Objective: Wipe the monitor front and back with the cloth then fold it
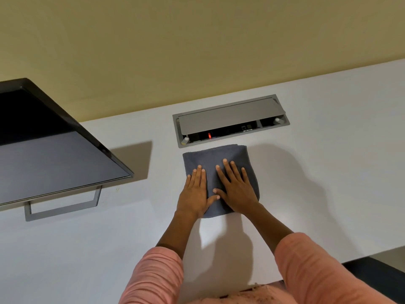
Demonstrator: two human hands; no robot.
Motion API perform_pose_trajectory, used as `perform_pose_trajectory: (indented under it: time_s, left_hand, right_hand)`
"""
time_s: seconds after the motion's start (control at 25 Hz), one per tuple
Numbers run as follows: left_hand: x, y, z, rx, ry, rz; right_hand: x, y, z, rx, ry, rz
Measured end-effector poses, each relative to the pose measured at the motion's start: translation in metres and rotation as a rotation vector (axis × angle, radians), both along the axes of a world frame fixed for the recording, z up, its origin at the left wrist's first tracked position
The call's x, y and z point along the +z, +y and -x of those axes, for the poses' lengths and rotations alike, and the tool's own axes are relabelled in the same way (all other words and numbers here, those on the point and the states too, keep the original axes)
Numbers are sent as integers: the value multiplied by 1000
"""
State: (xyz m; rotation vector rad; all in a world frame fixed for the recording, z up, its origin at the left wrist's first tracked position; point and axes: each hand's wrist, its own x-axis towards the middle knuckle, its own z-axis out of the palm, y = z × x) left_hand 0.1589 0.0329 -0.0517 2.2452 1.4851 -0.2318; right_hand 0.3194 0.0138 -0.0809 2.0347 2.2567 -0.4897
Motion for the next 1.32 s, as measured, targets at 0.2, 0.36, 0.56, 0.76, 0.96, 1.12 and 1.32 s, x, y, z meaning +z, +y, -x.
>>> perform_pose_trajectory:
  time_s: [0.2,0.36,0.56,0.76,0.96,1.12,1.32]
  left_hand:
    - [-11,5,-6,10,67,-69]
    - [-17,6,-12,14,70,-106]
    - [-17,2,-14,37,95,-100]
    - [-12,1,-16,54,113,-80]
    - [-8,-9,-13,61,153,-88]
    - [-3,-16,-8,63,179,-84]
    - [15,-22,-1,65,177,-106]
  right_hand:
    - [-10,5,-9,-15,-23,-68]
    - [-14,12,-16,-10,-49,-81]
    - [-16,13,-17,7,-45,-83]
    - [-12,13,-15,-3,-31,-65]
    - [-9,7,-8,-61,-2,-71]
    - [-9,7,-11,-25,-1,-60]
    - [-1,11,-14,38,-23,-26]
